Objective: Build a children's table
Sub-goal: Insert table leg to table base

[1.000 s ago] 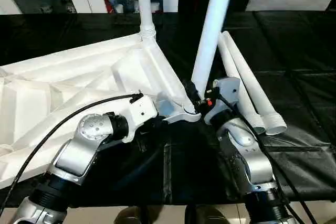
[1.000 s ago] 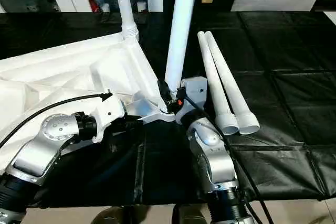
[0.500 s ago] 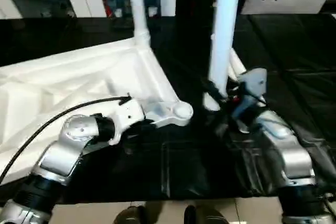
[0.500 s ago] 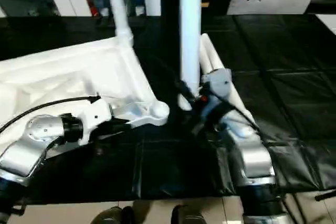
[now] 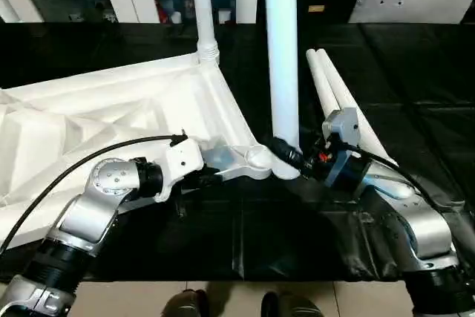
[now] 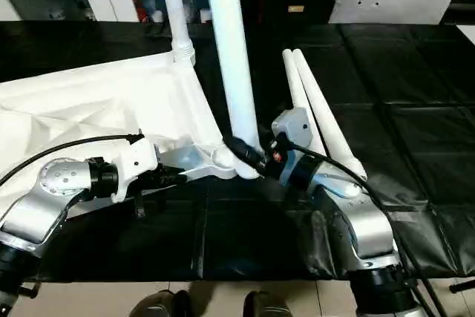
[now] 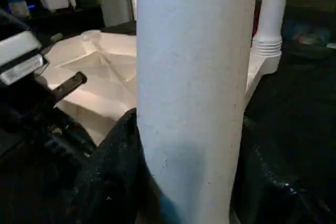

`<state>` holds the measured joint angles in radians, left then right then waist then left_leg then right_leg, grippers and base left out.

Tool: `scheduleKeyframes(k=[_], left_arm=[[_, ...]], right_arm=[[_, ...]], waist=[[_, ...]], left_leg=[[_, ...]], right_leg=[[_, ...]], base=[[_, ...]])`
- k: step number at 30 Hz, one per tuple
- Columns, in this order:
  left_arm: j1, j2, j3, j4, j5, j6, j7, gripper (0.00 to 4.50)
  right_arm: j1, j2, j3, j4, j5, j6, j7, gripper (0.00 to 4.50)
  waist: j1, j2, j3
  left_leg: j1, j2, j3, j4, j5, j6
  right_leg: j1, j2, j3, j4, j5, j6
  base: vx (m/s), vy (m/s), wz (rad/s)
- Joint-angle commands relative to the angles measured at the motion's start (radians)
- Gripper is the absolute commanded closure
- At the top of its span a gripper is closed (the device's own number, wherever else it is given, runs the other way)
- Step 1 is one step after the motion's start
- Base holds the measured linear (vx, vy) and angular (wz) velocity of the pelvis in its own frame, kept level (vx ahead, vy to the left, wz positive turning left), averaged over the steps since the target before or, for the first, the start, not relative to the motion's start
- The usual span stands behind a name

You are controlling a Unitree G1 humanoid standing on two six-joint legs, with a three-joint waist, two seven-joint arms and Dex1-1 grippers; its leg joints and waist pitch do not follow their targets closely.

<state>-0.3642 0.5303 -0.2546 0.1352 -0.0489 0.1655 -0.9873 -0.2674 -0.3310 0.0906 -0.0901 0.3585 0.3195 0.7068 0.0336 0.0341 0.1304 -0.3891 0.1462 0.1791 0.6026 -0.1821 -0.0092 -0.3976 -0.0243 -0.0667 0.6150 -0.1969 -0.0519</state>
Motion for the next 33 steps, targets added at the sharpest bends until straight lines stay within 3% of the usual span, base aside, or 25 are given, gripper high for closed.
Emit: scheduleKeyframes(k=[1,8,16,18,22,25,33], left_arm=[[-0.026,0.000,0.041,-0.025,-0.047,0.010,-0.019,4.23],[-0.014,-0.001,0.058,-0.061,-0.099,0.027,-0.042,3.67],[-0.025,-0.041,0.108,-0.075,-0.144,0.049,0.016,2.97],[-0.050,-0.085,0.150,-0.080,-0.188,0.078,0.064,2.91],[-0.082,-0.133,0.191,-0.082,-0.237,0.110,0.107,2.52],[-0.104,-0.166,0.219,-0.087,-0.281,0.135,0.128,2.30],[-0.094,-0.199,0.248,-0.172,-0.425,0.257,0.101,1.68]], right_arm=[[-0.002,0.000,0.002,-0.007,-0.026,-0.008,-0.029,2.61],[-0.043,0.072,-0.066,0.055,-0.113,-0.073,-0.232,2.61],[-0.050,0.120,-0.082,0.078,-0.205,-0.148,-0.386,2.61],[-0.048,0.142,-0.084,0.074,-0.188,-0.156,-0.387,2.61],[-0.030,0.156,-0.066,0.028,-0.071,-0.103,-0.272,2.61],[0.000,0.118,-0.016,-0.026,-0.004,-0.054,-0.146,2.61],[0.022,0.082,-0.010,-0.053,0.060,0.008,-0.045,2.61]], waist=[[0.006,0.004,-0.105],[0.010,0.007,-0.110],[0.011,0.008,-0.111],[0.009,0.008,-0.113],[0.014,0.008,-0.114],[0.011,0.007,-0.114],[0.018,0.008,-0.115]], left_leg=[[0.016,0.089,-0.041,-0.054,-0.054,0.099],[0.018,0.090,-0.039,-0.052,-0.045,0.078],[0.020,0.085,-0.037,-0.053,-0.081,0.064],[0.021,0.084,-0.037,-0.051,-0.099,0.052],[0.018,0.086,-0.039,-0.050,-0.111,0.063],[0.017,0.084,-0.039,-0.050,-0.112,0.073],[0.018,0.085,-0.038,-0.048,-0.128,0.066]], right_leg=[[0.064,-0.130,0.070,-0.065,-0.054,-0.221],[0.063,-0.131,0.071,-0.059,-0.033,-0.234],[0.061,-0.128,0.071,-0.067,-0.109,-0.201],[0.061,-0.128,0.070,-0.070,-0.143,-0.201],[0.062,-0.128,0.069,-0.075,-0.173,-0.190],[0.064,-0.125,0.068,-0.075,-0.177,-0.178],[0.057,-0.125,0.066,-0.082,-0.235,-0.176]], base=[[0.000,0.000,0.00],[0.000,0.000,0.00],[0.000,0.000,0.00],[0.000,0.000,0.00],[0.000,0.000,0.00],[0.000,0.000,0.00],[0.000,0.000,0.00]])
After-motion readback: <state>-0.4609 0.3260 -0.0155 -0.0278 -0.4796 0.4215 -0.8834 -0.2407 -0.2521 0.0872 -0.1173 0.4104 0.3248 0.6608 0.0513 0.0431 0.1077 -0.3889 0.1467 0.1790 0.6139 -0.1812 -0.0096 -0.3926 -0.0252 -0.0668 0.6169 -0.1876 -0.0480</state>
